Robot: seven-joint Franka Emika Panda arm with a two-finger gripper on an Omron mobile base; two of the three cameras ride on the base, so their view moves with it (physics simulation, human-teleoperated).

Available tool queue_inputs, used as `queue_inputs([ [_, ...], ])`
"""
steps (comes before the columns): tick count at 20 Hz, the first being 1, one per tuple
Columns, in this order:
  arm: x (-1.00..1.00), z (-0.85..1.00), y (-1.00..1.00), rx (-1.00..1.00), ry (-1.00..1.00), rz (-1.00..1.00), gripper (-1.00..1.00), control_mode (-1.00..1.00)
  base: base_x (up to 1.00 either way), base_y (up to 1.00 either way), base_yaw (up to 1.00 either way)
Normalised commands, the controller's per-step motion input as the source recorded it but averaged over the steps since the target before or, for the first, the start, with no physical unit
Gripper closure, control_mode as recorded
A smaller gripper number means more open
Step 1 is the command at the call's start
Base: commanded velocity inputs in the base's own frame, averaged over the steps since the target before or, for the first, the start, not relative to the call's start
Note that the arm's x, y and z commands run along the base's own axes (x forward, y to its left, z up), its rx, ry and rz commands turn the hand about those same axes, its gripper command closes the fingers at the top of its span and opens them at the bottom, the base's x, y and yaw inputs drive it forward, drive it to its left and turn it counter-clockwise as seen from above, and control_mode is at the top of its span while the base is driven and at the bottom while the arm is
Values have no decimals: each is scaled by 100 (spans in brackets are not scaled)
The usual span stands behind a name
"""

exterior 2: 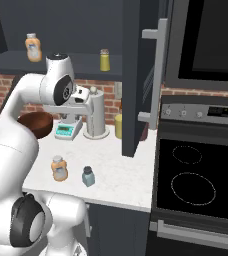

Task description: Put the shaker and condiment bottle from the counter next to their counterparts in the cabinet.

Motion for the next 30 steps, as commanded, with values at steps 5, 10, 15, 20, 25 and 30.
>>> queue_inputs([
  [5, 2, -11, 18, 0, -2, -3, -100, -100, 0, 0, 0],
  [10, -16, -8, 7, 4, -3, -8, -100, -100, 0, 0, 0],
  [15, -78, -1, 70, 8, -27, -26, -100, -100, 0, 0, 0],
  [20, -57, 0, 100, 0, -27, -43, -100, -100, 0, 0, 0],
  [25, -14, 0, 98, -14, -7, -46, -100, -100, 0, 0, 0],
  [30, 1, 8, 100, -16, -1, -39, -100, -100, 0, 0, 0],
])
